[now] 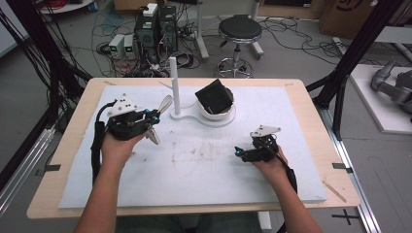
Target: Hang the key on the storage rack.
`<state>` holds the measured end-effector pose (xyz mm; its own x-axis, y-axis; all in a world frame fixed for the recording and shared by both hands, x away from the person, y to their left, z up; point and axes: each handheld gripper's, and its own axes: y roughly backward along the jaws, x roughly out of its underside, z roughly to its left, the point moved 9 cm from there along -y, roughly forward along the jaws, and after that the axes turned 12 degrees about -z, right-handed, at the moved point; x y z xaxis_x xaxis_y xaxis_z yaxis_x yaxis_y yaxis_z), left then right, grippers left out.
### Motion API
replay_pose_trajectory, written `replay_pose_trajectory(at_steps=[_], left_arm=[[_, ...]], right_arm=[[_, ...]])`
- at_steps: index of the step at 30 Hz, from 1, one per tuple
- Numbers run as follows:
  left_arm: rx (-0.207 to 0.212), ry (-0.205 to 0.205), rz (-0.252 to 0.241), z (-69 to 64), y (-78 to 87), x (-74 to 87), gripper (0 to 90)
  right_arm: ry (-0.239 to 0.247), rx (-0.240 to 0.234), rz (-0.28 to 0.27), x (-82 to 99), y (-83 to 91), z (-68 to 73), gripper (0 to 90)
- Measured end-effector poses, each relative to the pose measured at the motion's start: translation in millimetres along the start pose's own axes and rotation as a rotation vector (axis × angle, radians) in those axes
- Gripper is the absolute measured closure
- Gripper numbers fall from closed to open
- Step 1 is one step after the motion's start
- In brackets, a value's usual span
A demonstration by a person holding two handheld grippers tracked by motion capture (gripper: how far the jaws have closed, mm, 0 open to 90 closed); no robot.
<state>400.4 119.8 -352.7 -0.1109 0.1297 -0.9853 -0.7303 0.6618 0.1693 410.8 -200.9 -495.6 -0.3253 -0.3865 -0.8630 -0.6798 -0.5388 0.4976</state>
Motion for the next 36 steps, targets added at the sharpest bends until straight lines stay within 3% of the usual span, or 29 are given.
replay_pose_trajectory(at_steps=[9, 19, 26, 36], left_arm=[[-0.035, -0.022, -0.023, 9.4, -9.2, -23.9, 81.7], [-0.072, -0.036, -0.026, 21.9, -19.5, -40.3, 81.7], [-0.106, -0.076, 0.007, 30.0, -31.2, -46.8, 81.7], [-0.131, -0.111, 0.055, 34.0, -48.0, -41.5, 81.7]], right_arm=[[0.003, -0.005, 0.003, 0.3, 0.1, 1.5, 15.2], [0.008, -0.001, 0.013, 1.7, 0.6, 1.2, 15.2], [0.007, 0.005, 0.019, 2.4, 1.3, 0.8, 15.2], [0.000, 0.007, 0.025, 3.5, 3.8, -0.2, 15.2]])
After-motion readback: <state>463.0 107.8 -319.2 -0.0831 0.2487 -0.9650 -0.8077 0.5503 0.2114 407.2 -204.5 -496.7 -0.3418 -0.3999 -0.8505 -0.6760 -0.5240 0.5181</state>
